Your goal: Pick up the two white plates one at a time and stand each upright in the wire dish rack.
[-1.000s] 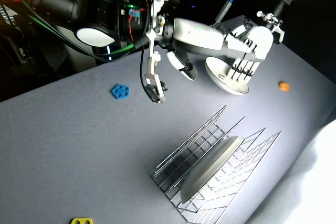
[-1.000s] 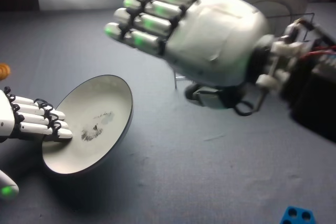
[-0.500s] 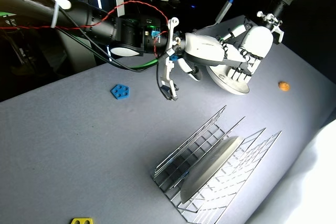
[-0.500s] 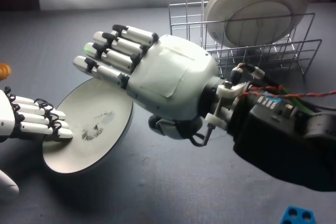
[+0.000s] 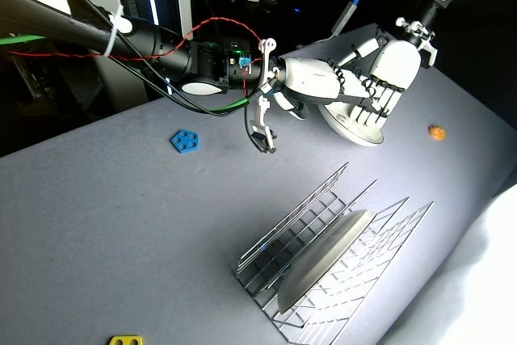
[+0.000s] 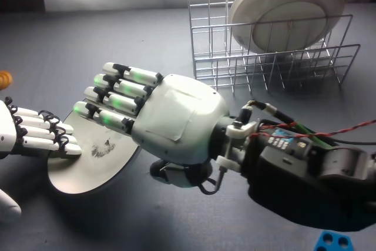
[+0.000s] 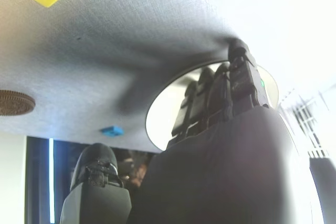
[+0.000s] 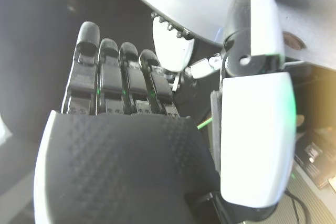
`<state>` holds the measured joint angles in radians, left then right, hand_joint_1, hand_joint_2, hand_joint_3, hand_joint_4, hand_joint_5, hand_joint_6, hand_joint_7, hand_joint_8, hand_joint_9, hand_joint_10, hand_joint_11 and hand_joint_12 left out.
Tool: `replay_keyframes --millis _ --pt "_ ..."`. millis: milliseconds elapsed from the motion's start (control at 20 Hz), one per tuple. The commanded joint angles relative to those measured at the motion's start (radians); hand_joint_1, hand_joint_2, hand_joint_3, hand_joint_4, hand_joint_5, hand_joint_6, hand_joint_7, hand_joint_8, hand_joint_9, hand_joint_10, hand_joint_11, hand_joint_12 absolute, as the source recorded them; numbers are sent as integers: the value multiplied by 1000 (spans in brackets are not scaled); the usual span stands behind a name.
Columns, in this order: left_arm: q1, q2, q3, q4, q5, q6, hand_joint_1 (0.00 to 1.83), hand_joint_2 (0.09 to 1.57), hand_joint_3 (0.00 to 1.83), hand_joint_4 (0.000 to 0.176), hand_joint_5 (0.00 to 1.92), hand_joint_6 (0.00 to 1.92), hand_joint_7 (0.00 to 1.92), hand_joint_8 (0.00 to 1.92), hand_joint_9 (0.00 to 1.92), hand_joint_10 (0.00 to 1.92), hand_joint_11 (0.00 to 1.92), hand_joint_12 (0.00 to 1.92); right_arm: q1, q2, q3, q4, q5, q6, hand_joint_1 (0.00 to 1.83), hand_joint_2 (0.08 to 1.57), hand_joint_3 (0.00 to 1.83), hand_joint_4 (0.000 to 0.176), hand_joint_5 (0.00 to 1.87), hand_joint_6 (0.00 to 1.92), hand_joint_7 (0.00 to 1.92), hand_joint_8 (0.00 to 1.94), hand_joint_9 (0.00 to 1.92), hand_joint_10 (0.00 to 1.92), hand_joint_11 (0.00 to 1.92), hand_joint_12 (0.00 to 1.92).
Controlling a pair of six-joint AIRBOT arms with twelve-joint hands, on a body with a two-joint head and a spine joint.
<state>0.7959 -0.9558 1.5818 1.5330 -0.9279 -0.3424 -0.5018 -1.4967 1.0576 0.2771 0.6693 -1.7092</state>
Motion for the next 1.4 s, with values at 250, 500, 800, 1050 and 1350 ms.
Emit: replay_keyframes --millis 250,500,800,1050,1350 --pt "9 -25 -8 70 -16 -9 0 1065 4 0 37 10 29 8 5 2 0 0 1 -105 111 -35 108 7 1144 1048 0 0 404 46 389 32 316 117 0 1171" --pt "2 -31 -3 72 -16 -9 0 1067 4 0 34 5 24 3 0 0 0 0 -3 -173 193 -44 111 8 1198 1070 4 0 675 65 746 34 660 192 159 1403" --pt "-1 -36 -1 78 -16 -9 0 1063 2 0 38 3 29 1 1 0 0 0 4 -188 220 -53 121 10 1266 1057 0 0 839 75 887 35 801 181 354 1301" --pt "-1 -37 -1 78 -16 -9 0 1063 2 0 56 8 56 10 29 10 12 5 5 -185 223 -69 133 -2 1219 1124 0 15 970 1052 967 959 1034 245 585 1250" --pt "-48 -30 3 78 -16 -9 0 1055 0 0 47 2 48 3 15 2 0 0 2 -181 220 -69 145 -3 1391 1048 2 0 1040 897 1135 748 1055 892 812 1118"
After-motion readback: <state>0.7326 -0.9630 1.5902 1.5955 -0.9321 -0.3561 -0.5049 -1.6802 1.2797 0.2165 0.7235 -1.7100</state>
